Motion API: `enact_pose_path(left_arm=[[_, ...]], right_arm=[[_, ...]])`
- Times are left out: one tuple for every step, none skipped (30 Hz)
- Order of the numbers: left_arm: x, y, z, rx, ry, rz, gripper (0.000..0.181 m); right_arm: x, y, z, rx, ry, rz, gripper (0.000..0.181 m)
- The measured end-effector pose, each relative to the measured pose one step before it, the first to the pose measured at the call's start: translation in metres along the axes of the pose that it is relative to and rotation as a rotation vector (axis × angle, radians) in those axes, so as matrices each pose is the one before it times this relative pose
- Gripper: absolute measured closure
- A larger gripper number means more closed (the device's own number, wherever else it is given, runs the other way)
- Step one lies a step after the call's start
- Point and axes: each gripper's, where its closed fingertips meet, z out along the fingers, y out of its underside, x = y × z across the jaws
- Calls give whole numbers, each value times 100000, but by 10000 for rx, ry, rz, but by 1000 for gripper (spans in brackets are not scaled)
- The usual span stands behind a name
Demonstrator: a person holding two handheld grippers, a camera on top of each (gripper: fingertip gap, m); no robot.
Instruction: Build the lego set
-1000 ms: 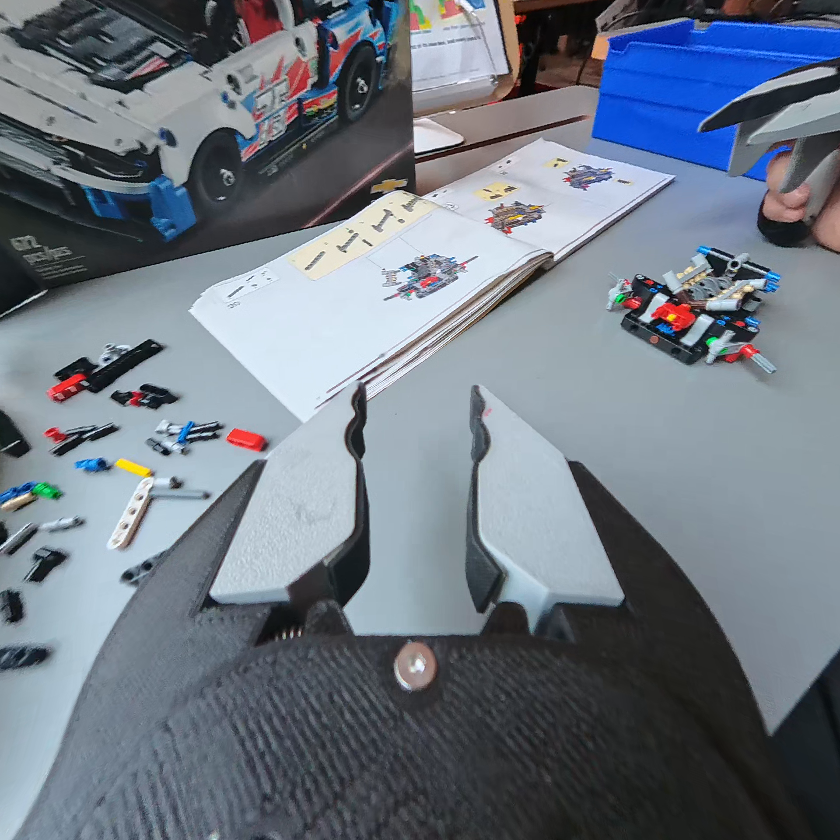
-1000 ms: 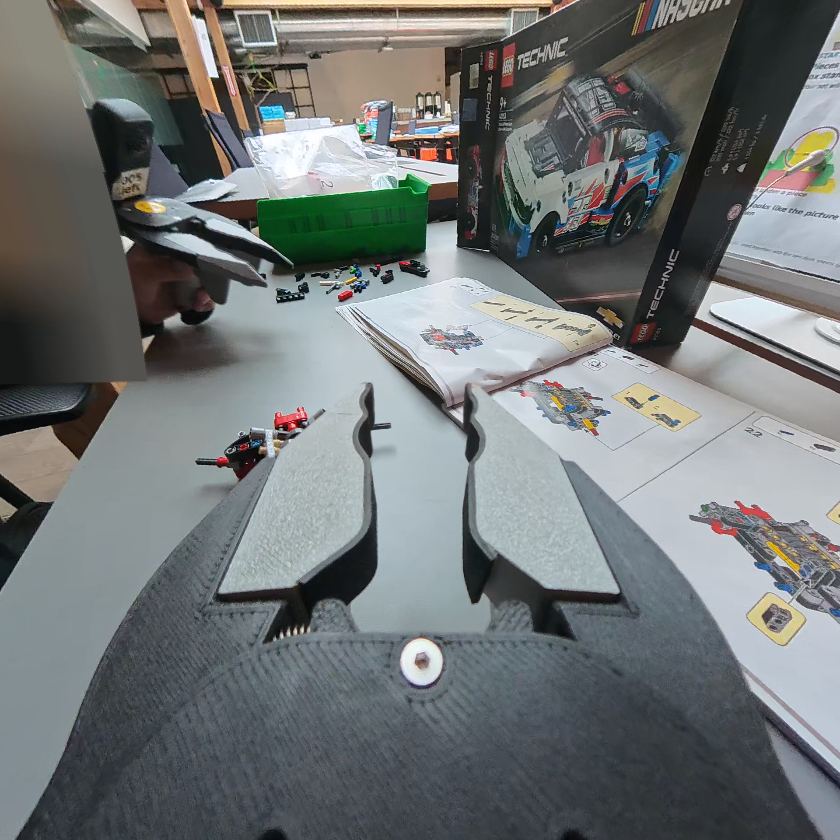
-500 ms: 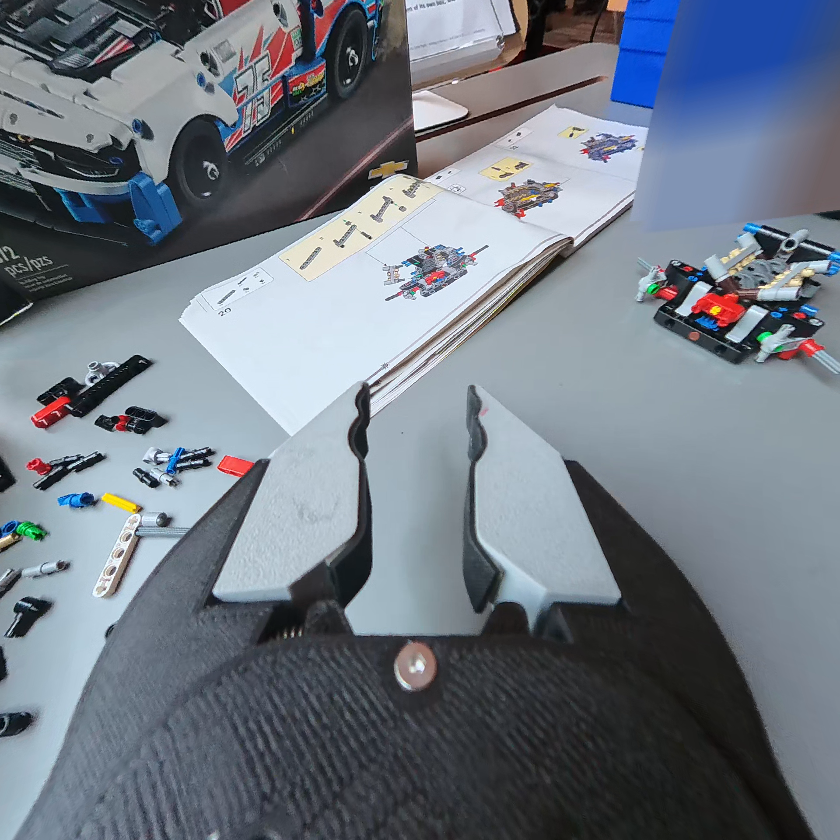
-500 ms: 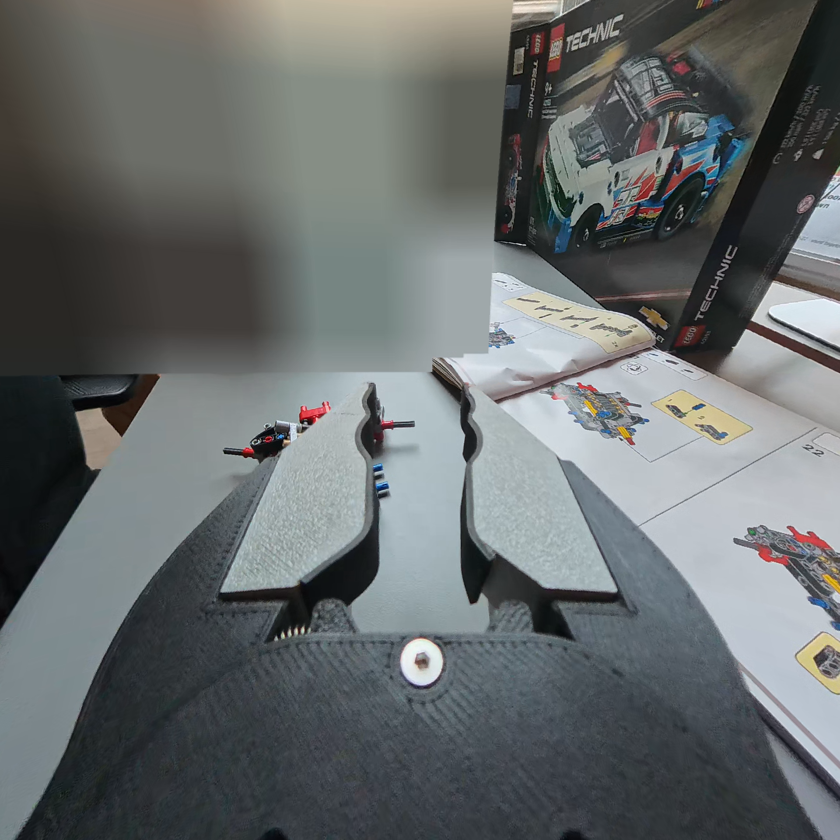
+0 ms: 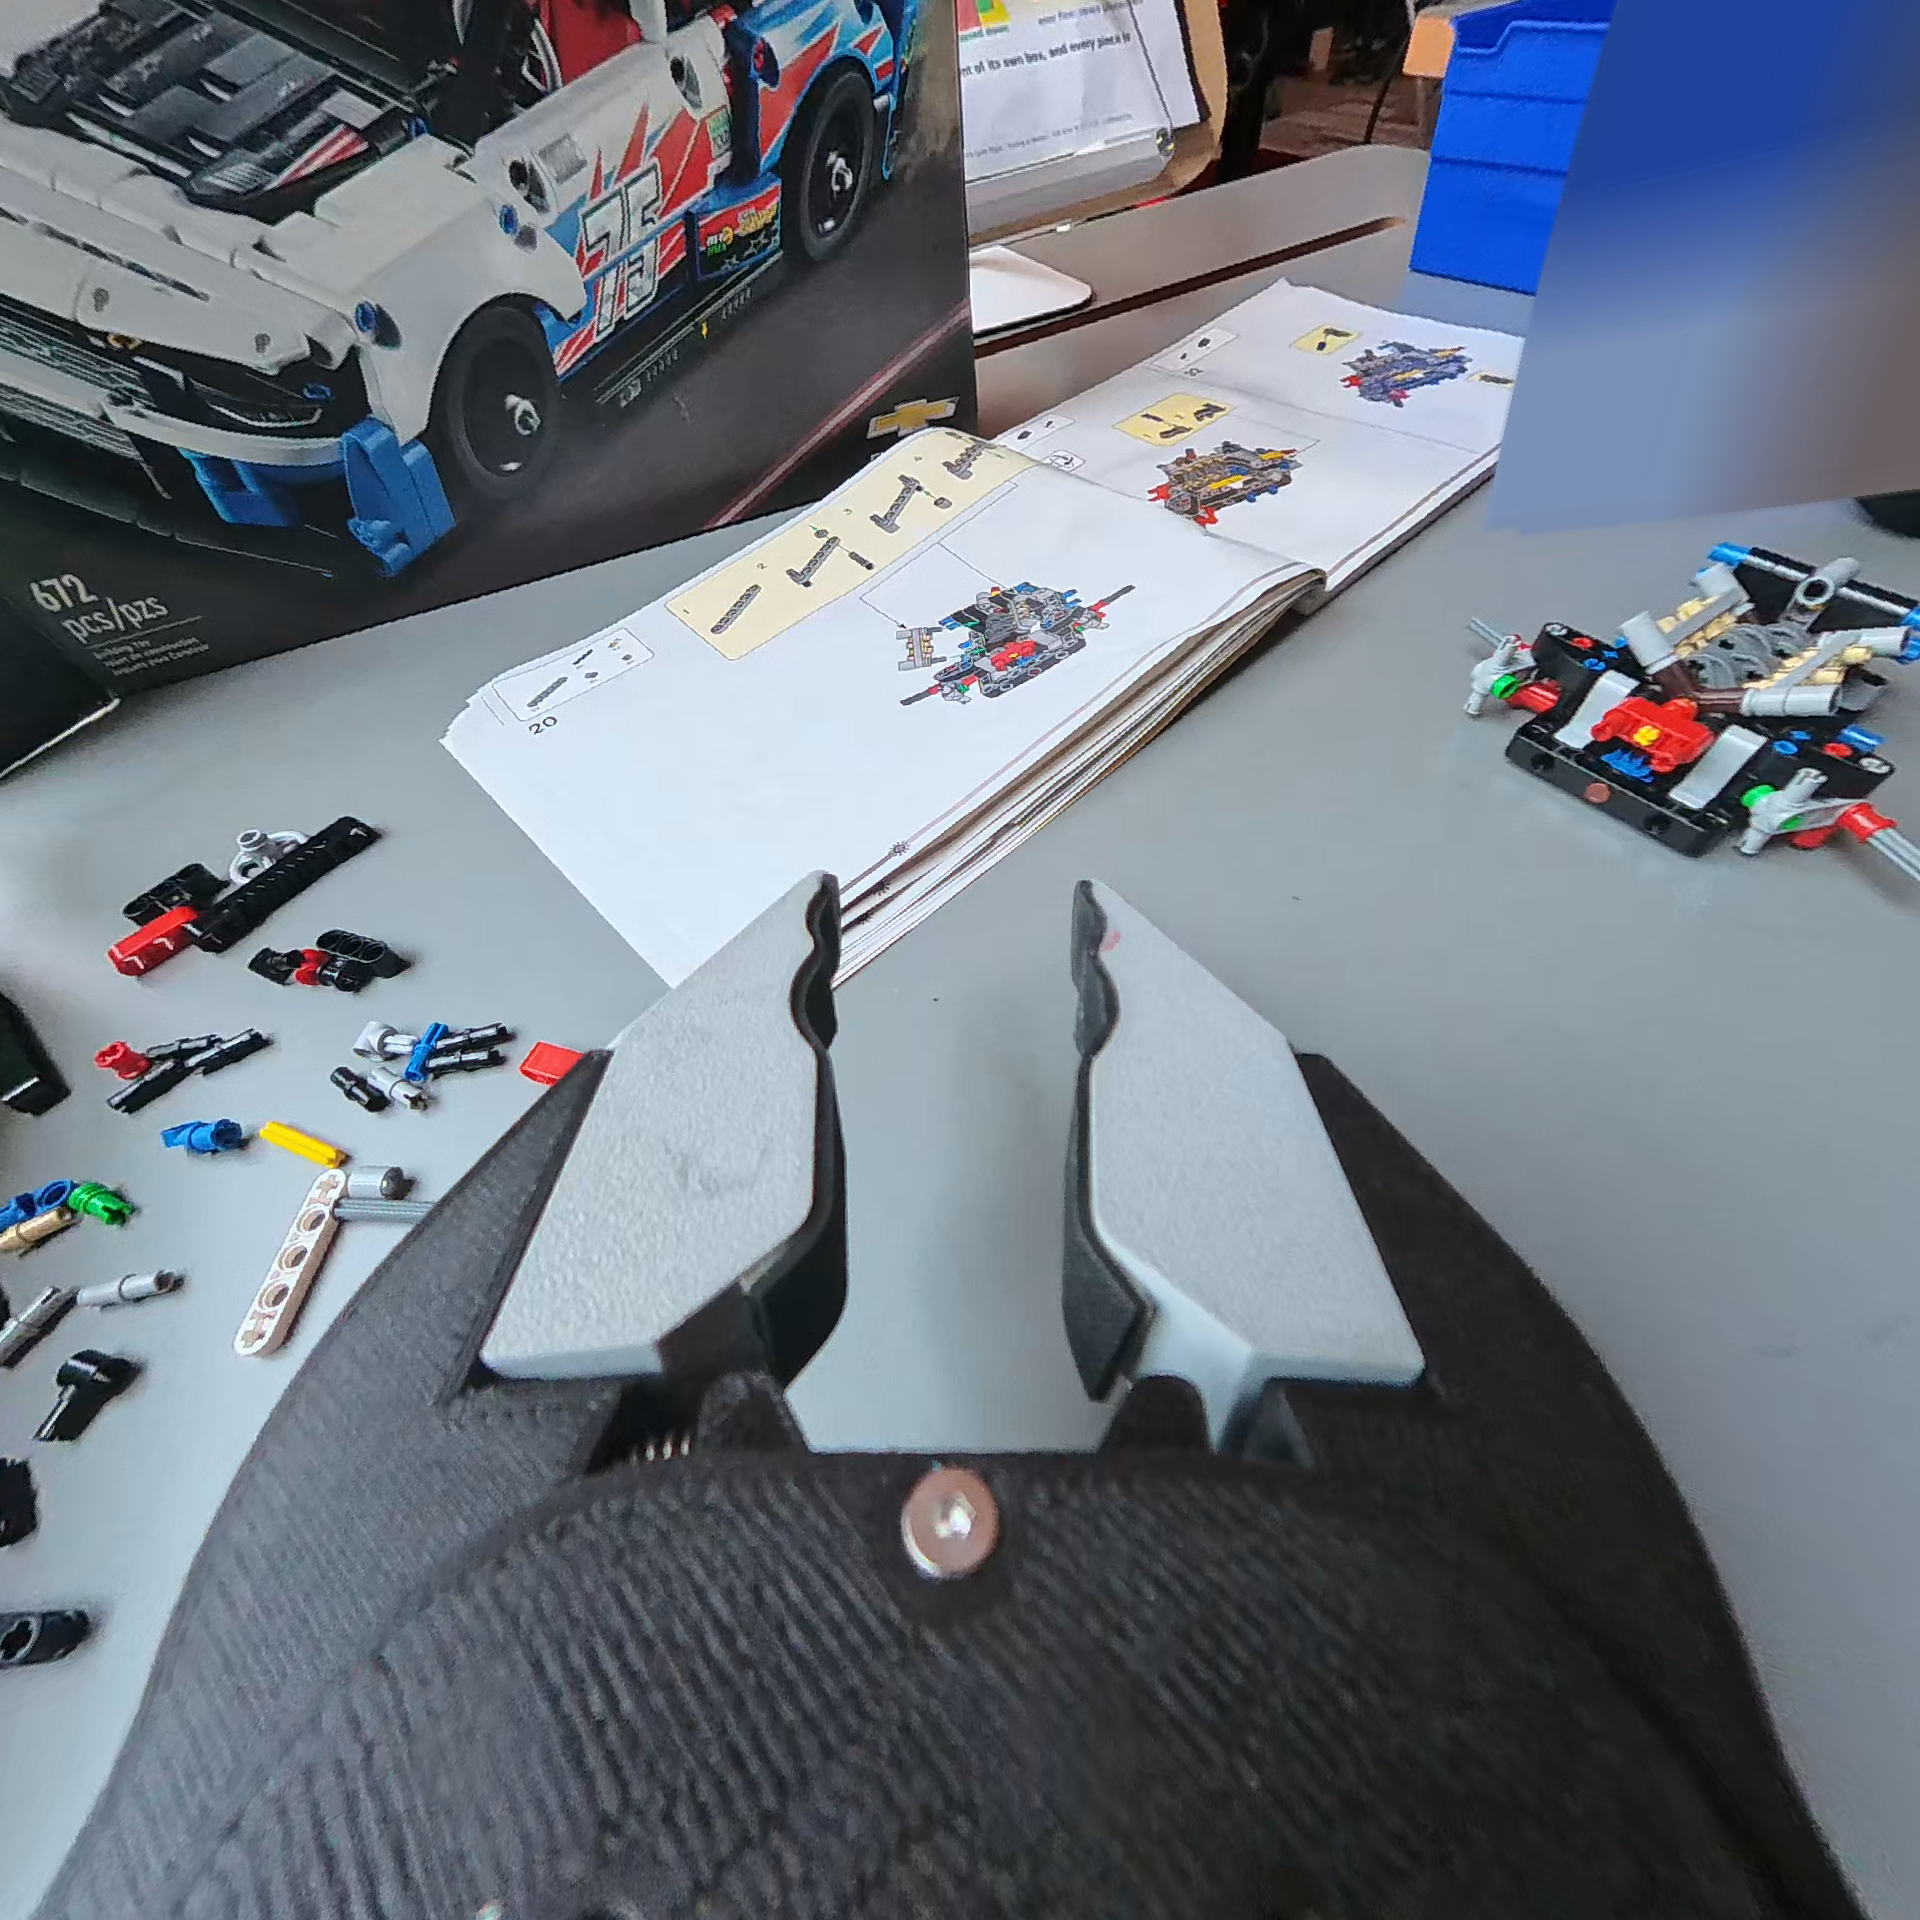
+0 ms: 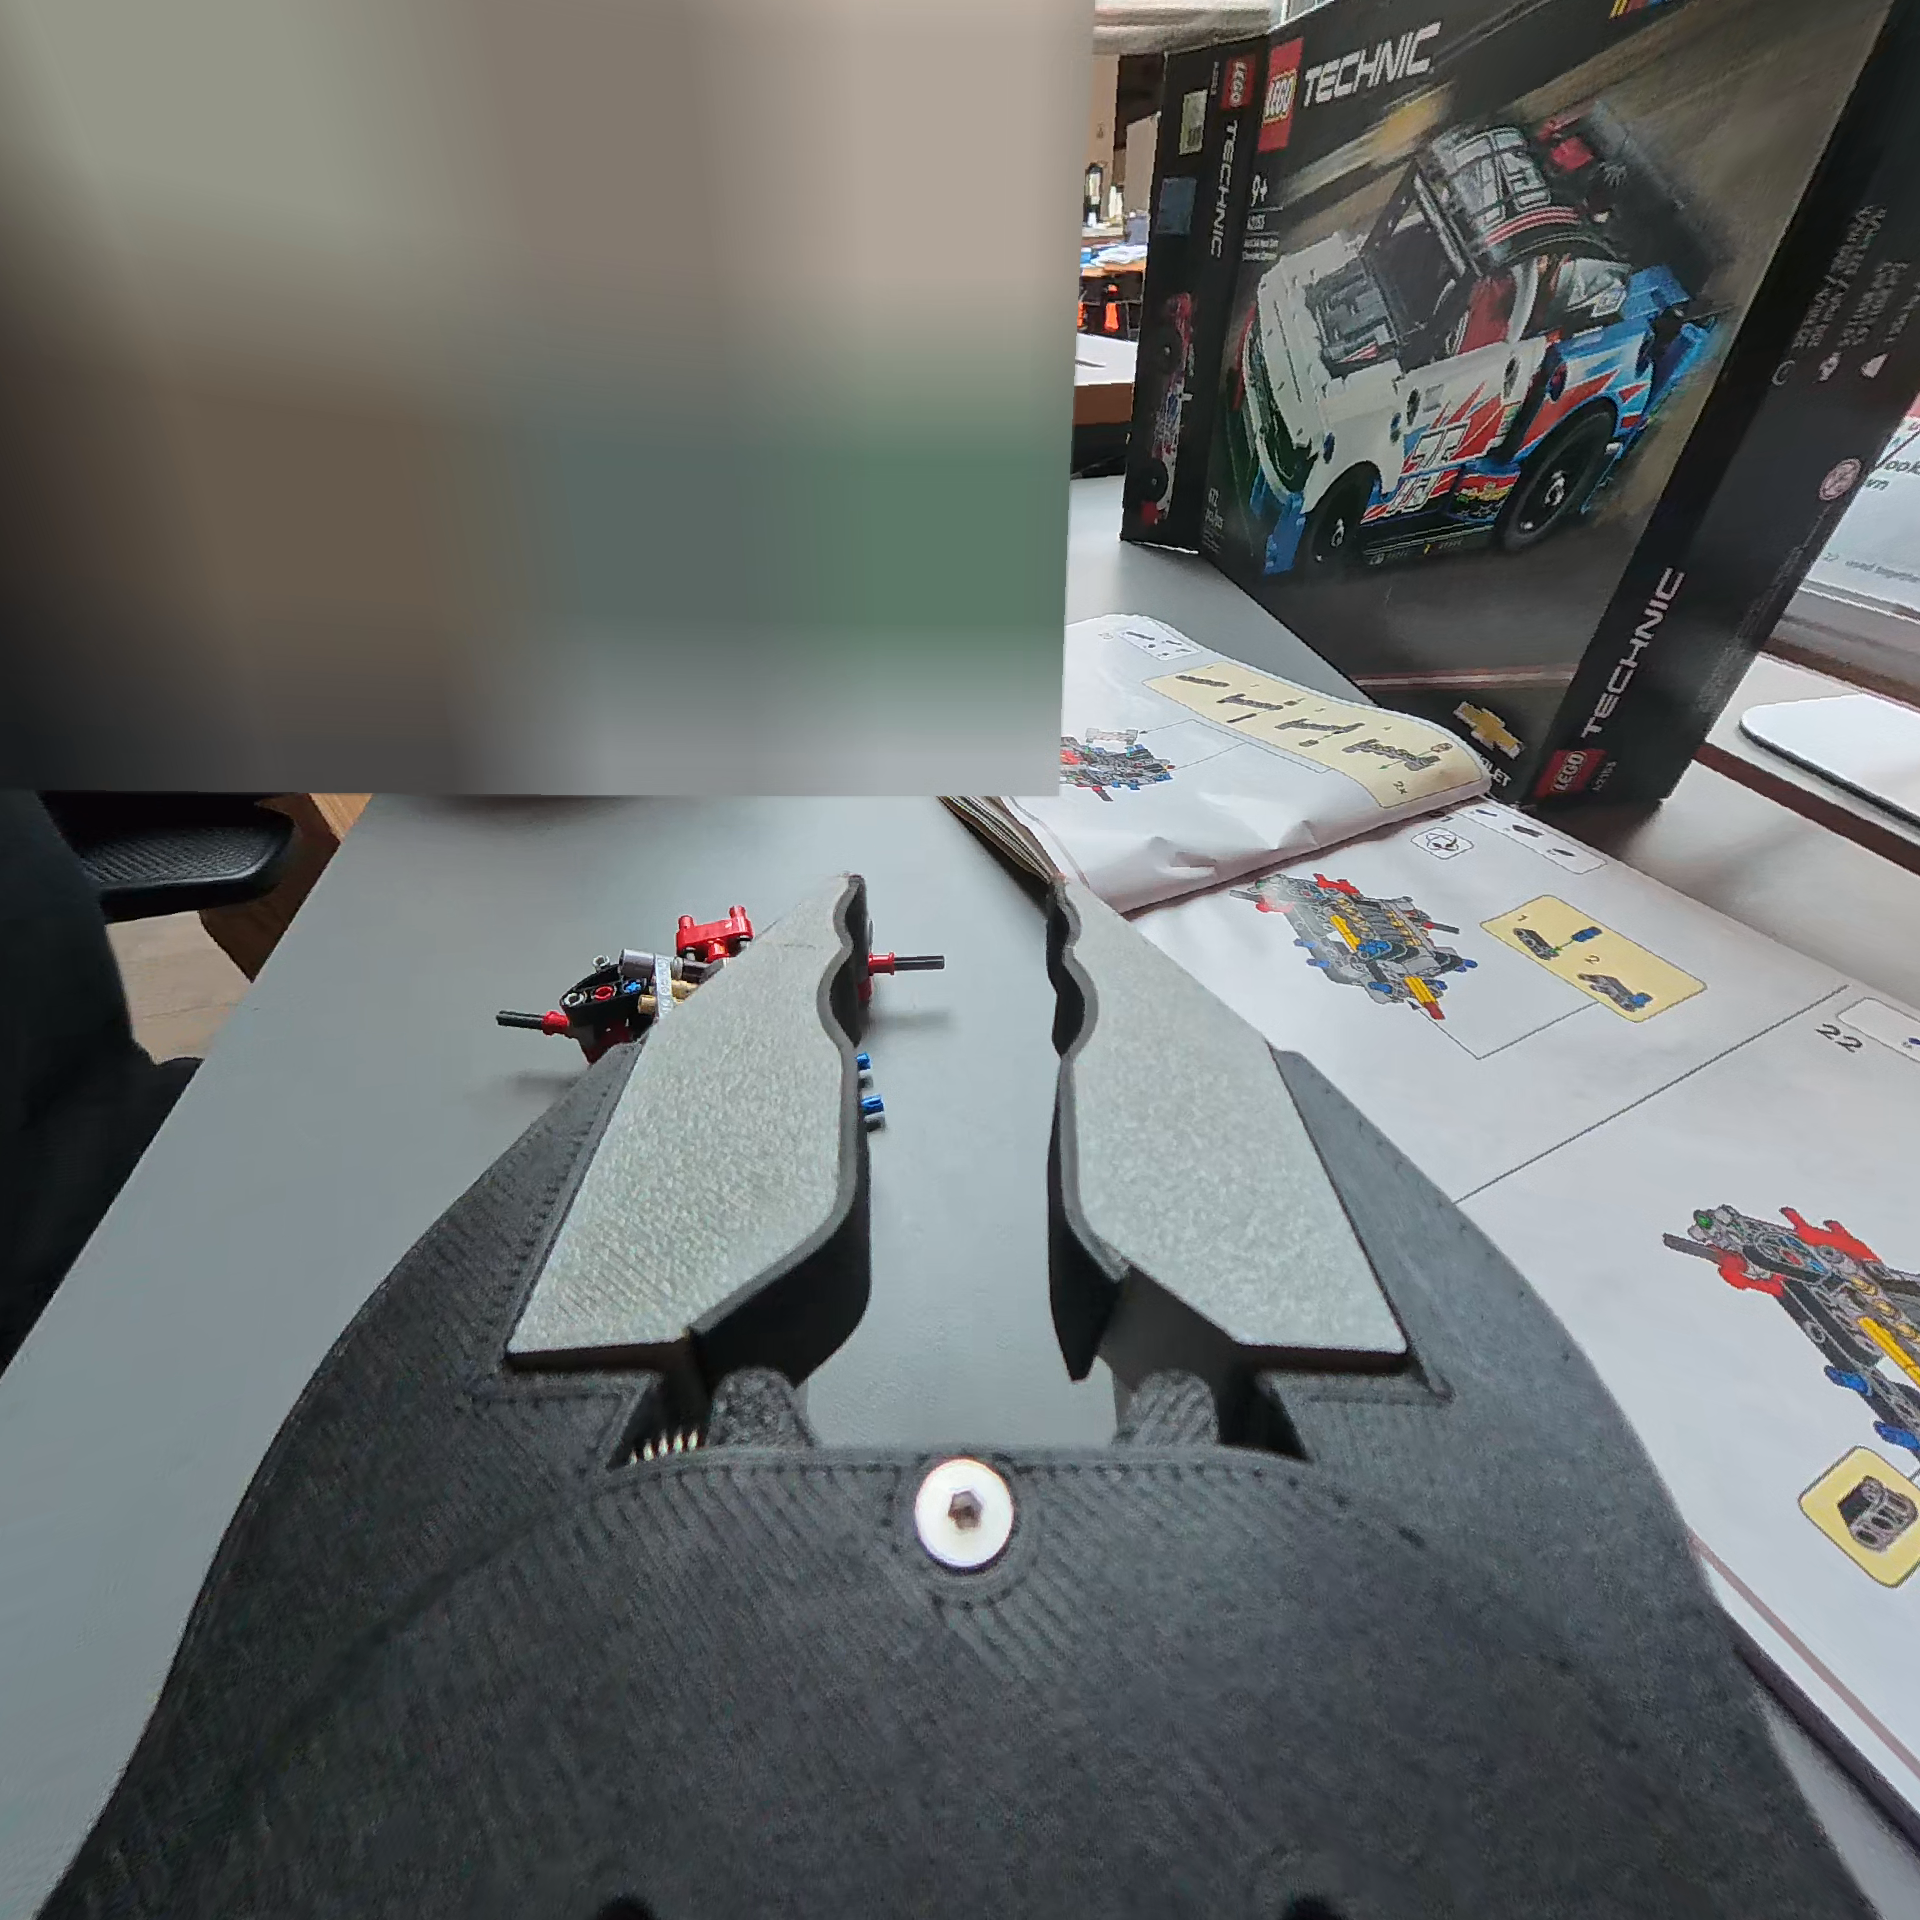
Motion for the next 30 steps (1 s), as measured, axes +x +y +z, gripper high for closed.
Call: enact_pose_path(left_arm=[[-8, 20, 12, -15, -24, 16, 139], [-15, 8, 7, -11, -20, 4, 138], [-8, -1, 2, 0, -9, 6, 137], [-10, -5, -2, 3, -17, 12, 137], [-9, 6, 3, -9, -25, 16, 137], [42, 16, 2, -11, 3, 33, 137], [24, -17, -17, 12, -24, 47, 136], [4, -72, -57, 52, -52, 61, 136], [-29, -75, -61, 58, -62, 46, 136], [-28, -54, -41, 39, -33, 13, 137], [-59, -48, -37, 40, -27, -19, 136], [-108, -77, -76, 62, -50, -51, 137], [-287, -133, -156, 115, -146, -95, 138], [-327, -199, -272, 183, -147, -161, 141], [-223, -116, -331, 146, -40, -261, 145], [-239, 15, -375, 66, -34, -344, 146], [-303, 146, -404, -15, -69, -359, 148], [-401, 295, -447, -115, -123, -278, 150], [-459, 471, -477, -235, -148, -82, 151], [-855, 573, -530, -345, -371, 63, 153], [-1195, 599, -531, -417, -516, 76, 156], [-1356, 419, -528, -378, -525, 93, 158], [-1427, 98, -527, -258, -471, 109, 161], [-1314, -212, -443, -125, -296, 106, 164], [-1168, -380, -254, -143, -104, 73, 173], [-1207, -367, -47, -277, -67, -17, 175], [-1374, -258, 73, -412, -171, -21, 174], [-1414, -119, 113, -457, -231, 53, 174], [-1238, -12, 172, -376, -183, 55, 173], [-854, 41, 257, -294, -32, -53, 173]], right_arm=[[37, -19, -39, 4, 37, -38, 151], [50, -4, -23, -2, 43, -28, 151], [51, -7, -21, 0, 38, -12, 151], [52, -29, -7, 8, 36, -18, 151], [39, -11, 2, -6, 43, -42, 152], [46, 10, 1, -22, 47, -59, 152], [25, 0, -13, -13, 40, -71, 152], [12, -23, -28, -2, 35, -77, 152], [34, -6, -12, -10, 33, -83, 152], [37, 42, 5, -33, 26, -59, 152], [17, 93, 28, -51, -4, -5, 152], [0, 55, 5, -27, -19, 31, 152], [24, -14, -19, 13, -5, 29, 152], [74, -14, -22, 21, 24, 29, 152], [103, 8, -7, 10, 31, 44, 152], [126, 31, 16, -2, 40, 56, 152], [131, 36, 22, -8, 47, 48, 152], [107, 55, 31, -23, 41, 42, 152], [59, 27, 3, -13, 38, 19, 152], [50, -23, -14, 12, 48, -17, 152], [33, 15, -3, -3, 39, -26, 153], [19, 33, 19, -27, 29, -15, 153], [34, 44, 36, -23, 26, -2, 153], [56, 35, 27, -23, 27, 14, 153], [69, 25, 24, -15, 27, 24, 153], [80, 17, 11, -7, 30, 29, 153], [99, 21, -9, -8, 37, 33, 153], [100, 0, -24, 2, 44, 20, 153], [124, -3, -42, 7, 66, 3, 153], [112, -5, -35, 8, 77, -15, 154]])
